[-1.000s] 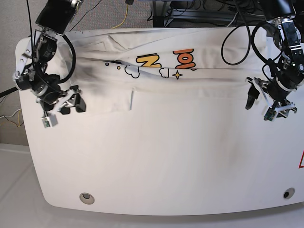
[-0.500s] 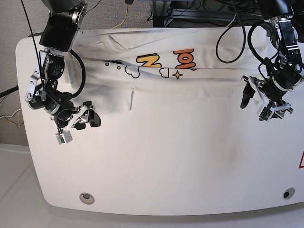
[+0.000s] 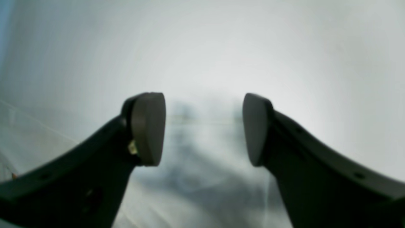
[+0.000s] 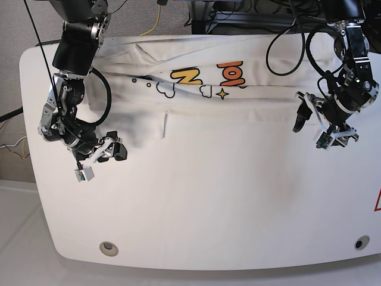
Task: Fold the T-shirt properly
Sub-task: 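Open both grippers and release the folded fabric, then move both grippers back over the folded edge and reposition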
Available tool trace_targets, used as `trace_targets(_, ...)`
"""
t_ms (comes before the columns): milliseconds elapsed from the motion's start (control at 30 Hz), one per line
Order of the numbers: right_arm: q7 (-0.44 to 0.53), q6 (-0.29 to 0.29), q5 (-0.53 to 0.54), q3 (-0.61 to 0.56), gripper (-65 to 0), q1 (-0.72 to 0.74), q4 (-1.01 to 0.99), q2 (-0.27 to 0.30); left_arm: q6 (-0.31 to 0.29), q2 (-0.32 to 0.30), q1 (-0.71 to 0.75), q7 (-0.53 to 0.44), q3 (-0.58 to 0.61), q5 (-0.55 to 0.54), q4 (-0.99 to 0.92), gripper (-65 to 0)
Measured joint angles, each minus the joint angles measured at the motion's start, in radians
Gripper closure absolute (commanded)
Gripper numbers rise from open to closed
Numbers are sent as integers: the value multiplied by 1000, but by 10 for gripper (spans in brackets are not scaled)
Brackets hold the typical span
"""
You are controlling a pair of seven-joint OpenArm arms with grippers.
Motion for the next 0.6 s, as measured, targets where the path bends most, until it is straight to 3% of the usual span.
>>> trace_targets(133, 3, -11, -38, 1, -380, -11, -71, -5, 0, -2, -3, 3, -6, -2, 2, -409)
trace_targets(500, 86, -3, -3, 2, -355, -8, -137, -5, 0, 0, 0, 11, -7, -6, 3, -411)
trace_targets(567, 95, -3, -3, 2, -325, -11, -136, -5, 0, 0, 1, 11, -7, -6, 3, -411)
trace_targets(600, 96, -3, -3, 2, -257, -13, -136, -5, 0, 0, 1, 12, -7, -6, 3, -413)
